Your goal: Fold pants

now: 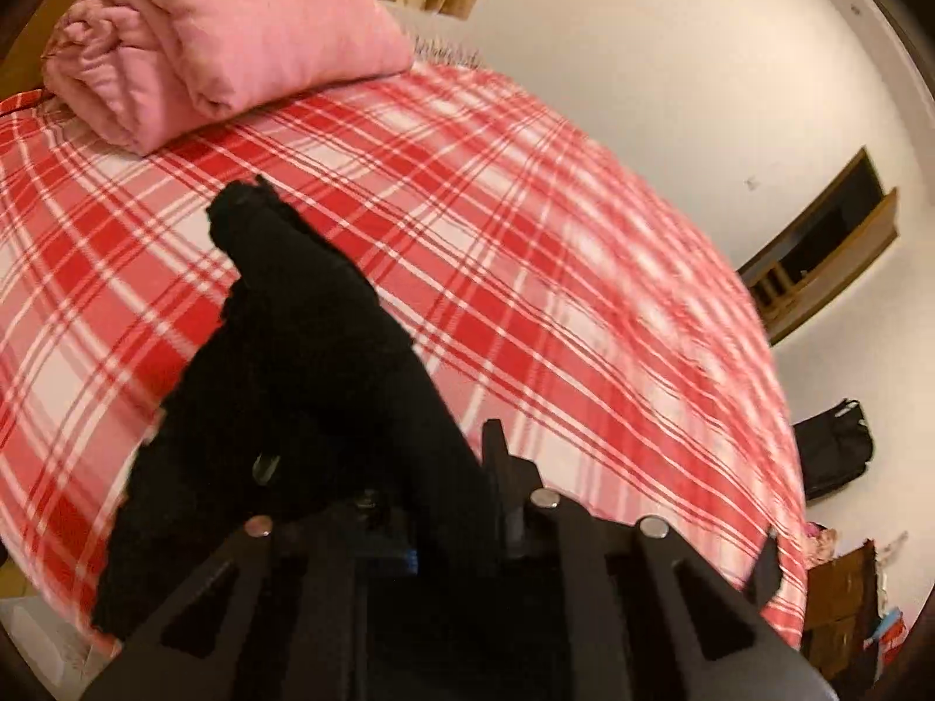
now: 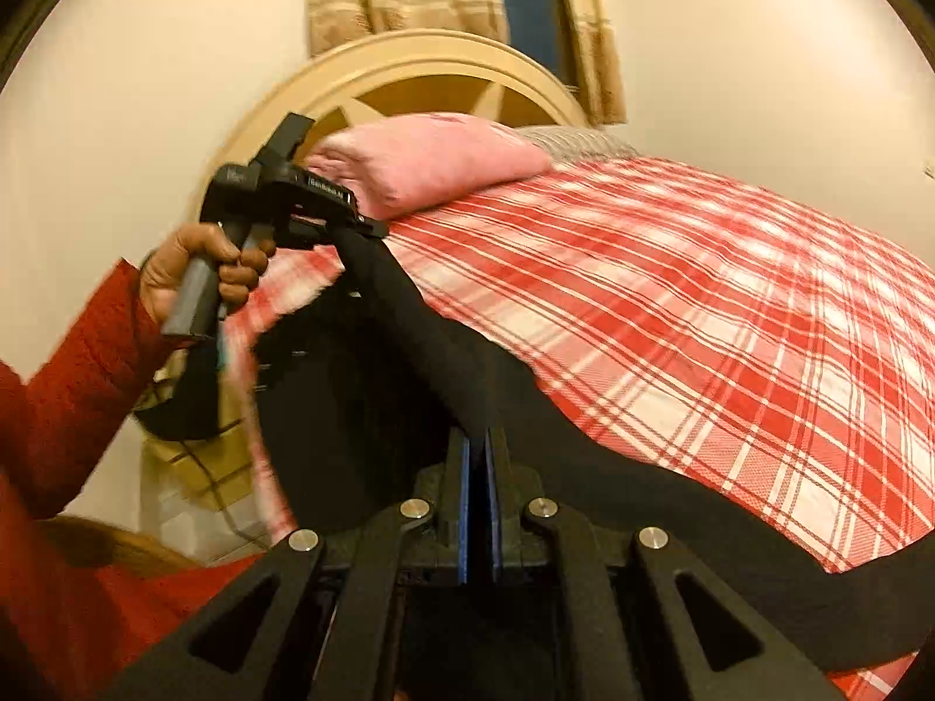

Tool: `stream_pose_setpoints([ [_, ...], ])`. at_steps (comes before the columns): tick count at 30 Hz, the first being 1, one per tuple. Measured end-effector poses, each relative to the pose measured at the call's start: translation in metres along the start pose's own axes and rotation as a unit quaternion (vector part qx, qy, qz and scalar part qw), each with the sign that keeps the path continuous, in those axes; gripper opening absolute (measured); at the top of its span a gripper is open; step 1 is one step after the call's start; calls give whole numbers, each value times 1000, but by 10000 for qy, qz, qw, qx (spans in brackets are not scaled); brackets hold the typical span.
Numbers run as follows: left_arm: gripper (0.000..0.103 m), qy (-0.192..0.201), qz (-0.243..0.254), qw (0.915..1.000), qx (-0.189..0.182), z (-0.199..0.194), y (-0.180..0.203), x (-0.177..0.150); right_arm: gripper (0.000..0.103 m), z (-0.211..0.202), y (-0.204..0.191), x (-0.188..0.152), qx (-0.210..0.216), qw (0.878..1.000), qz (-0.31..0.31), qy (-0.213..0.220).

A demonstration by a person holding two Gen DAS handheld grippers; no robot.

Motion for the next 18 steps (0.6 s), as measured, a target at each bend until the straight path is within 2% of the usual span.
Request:
stream_pose_setpoints([
  [3, 17, 47, 208, 9998, 32, -23, -4, -28, 5, -12, -21, -16, 288, 9993, -139, -210],
  [7, 17, -32, 323, 9983, 494, -27, -21, -66, 5, 7, -38, -48, 429, 9974, -30, -584],
  [9, 18, -142, 227, 9965, 789, -15, -40, -84, 5, 22, -40, -60, 482, 9963, 125, -707],
  [12, 27, -273, 52, 9937, 1088, 6, -62, -99, 5, 45, -42, -76, 314, 9955, 137, -878],
  [14, 39, -329, -81, 9910, 1294, 15, -76, -108, 7, 61, -42, -85, 183, 9937, 172, -1094],
  [18, 43, -284, -81, 9905, 1340, 13, -82, -114, 11, 81, -37, -99, 260, 9889, 421, -1403],
])
Point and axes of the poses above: each gripper's, at about its wrist camera, not at the fingertips, and z roughly the way its jaws point, y to its right, x to its top, the point moved 3 cm from there along z, roughly the way its jaws point, and after that the axes turned 10 degrees about -y, right-handed, at the moved point
